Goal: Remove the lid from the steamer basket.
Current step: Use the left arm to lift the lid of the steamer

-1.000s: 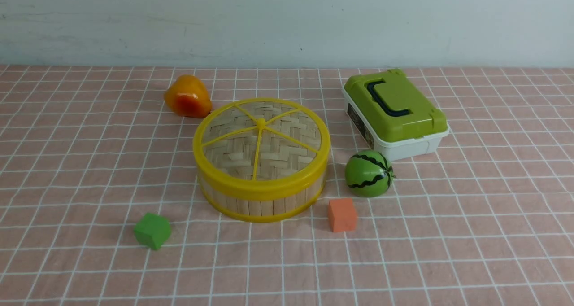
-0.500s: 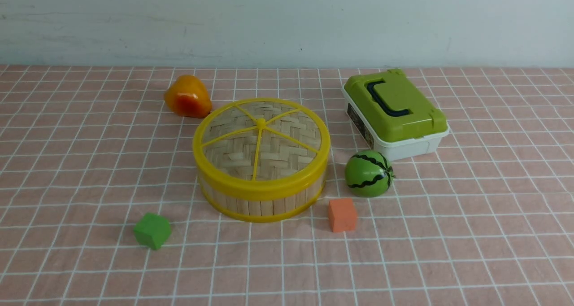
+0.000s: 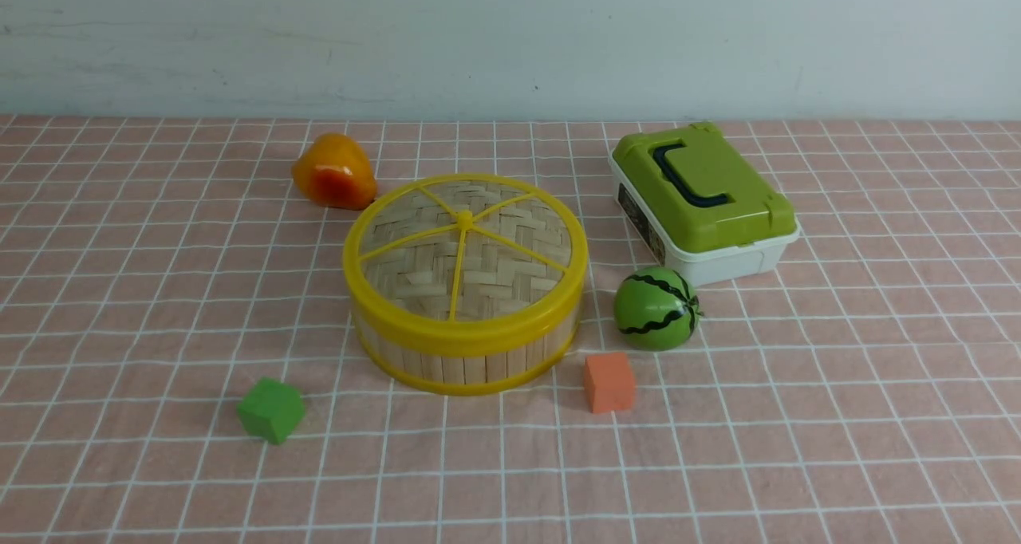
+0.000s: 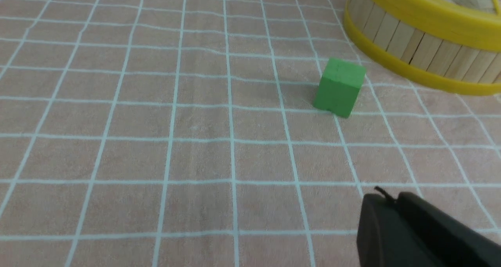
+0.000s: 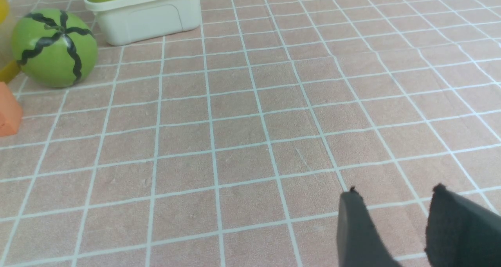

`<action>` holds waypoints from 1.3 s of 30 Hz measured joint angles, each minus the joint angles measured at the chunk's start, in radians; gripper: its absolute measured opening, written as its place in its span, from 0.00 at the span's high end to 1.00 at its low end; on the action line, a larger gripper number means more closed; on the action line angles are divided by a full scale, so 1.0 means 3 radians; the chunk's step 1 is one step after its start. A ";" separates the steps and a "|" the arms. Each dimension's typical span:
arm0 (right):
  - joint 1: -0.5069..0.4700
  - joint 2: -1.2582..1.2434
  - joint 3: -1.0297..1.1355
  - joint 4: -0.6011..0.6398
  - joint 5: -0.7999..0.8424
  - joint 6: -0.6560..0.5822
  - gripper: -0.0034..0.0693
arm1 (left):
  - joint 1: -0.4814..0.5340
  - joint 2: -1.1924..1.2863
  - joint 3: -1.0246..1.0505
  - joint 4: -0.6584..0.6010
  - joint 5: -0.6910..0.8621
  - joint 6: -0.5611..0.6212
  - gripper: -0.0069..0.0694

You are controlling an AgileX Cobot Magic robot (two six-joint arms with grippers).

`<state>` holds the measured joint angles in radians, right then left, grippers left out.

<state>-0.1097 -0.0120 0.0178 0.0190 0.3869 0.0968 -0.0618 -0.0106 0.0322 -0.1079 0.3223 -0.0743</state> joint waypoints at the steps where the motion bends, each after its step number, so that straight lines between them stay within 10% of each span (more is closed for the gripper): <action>1: 0.0000 0.0000 0.0000 0.0000 0.0000 0.0000 0.62 | 0.0000 0.0000 0.0000 0.0000 0.0000 0.0000 0.86; 14: 0.0000 0.0000 0.0000 0.0000 0.0000 0.0000 0.62 | 0.0000 0.0000 0.0000 -0.0031 -0.2419 0.0210 0.84; 20: 0.0000 0.0000 0.0000 0.0000 0.0000 0.0000 0.62 | 0.0000 0.0000 -0.0014 -0.0031 -0.3005 -0.0760 0.83; 39: 0.0000 0.0000 0.0000 0.0000 0.0000 0.0000 0.62 | 0.0000 0.2299 -0.2944 0.0057 0.0479 -0.0596 0.93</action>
<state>-0.1097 -0.0120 0.0178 0.0190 0.3869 0.0968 -0.0618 0.6789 -0.8509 -0.0907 0.4661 -0.2531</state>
